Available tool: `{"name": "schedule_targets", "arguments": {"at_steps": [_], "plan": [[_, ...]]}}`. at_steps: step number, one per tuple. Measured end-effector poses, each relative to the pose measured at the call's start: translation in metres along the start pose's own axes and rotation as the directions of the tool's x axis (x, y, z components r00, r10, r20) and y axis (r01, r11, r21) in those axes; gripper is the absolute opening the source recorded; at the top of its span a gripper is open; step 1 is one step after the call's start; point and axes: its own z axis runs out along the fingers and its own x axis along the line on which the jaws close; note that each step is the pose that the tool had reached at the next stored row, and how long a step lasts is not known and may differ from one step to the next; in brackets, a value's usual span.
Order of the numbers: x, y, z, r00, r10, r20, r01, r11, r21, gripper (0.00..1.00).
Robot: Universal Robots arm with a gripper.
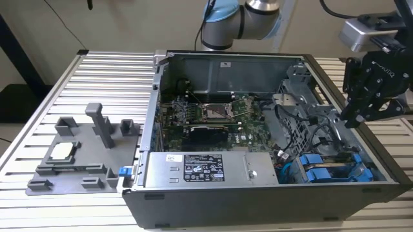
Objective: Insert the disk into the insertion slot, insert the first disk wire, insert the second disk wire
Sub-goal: 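Insert the first disk wire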
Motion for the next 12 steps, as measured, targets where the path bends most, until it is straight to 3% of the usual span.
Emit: {"name": "schedule_targets", "arguments": {"at_steps": [3,7,12], "plan": [[-0.008,-0.0001,0.0,1.0,0.0,-0.007,0.0,1.0,0.0,0.27],[-0.0124,0.002,-0.0001,1.0,0.001,-0.0083,-0.001,1.0,-0.0001,0.27],[-0.0136,0.0131,-0.0005,0.9999,0.003,-0.0115,-0.003,1.0,-0.0001,0.27]]}}
